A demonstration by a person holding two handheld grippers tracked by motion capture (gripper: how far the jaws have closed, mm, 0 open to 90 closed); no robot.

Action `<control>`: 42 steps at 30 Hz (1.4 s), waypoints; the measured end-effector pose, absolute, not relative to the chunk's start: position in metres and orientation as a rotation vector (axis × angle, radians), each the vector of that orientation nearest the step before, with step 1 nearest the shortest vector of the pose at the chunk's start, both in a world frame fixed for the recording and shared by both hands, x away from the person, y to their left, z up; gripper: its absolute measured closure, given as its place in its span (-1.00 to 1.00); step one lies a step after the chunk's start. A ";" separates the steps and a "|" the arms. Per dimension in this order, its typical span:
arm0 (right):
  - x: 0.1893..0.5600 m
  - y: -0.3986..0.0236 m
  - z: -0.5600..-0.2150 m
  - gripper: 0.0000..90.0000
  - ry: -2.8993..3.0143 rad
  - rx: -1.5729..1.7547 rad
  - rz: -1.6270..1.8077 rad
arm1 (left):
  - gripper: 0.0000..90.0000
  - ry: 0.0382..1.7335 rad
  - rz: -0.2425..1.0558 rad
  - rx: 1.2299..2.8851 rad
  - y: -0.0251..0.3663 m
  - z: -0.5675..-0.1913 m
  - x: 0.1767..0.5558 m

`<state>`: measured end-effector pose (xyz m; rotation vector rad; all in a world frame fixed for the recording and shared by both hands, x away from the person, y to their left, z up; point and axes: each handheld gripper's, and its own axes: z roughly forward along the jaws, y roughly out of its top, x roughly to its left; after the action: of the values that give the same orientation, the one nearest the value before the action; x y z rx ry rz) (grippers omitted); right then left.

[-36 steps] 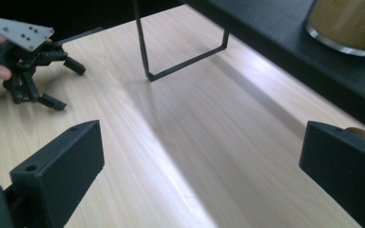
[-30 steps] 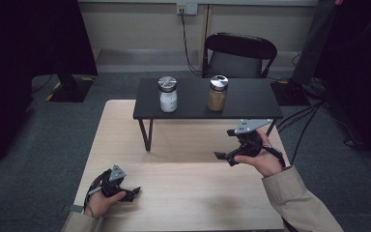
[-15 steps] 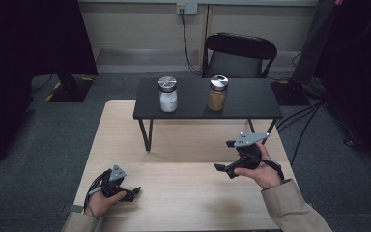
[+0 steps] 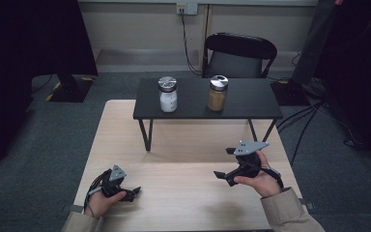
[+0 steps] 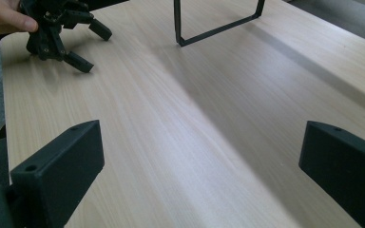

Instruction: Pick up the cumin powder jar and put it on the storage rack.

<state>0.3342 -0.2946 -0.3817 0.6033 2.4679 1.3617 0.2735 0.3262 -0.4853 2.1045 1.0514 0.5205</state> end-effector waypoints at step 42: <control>0.312 -0.302 -0.452 -1.00 2.512 0.587 1.329 | -1.00 1.054 0.522 2.103 0.326 -0.485 0.273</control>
<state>0.3123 -0.3015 -0.4515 0.5874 2.5121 1.3294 0.2733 0.3255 -0.4854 2.1026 1.0544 0.5221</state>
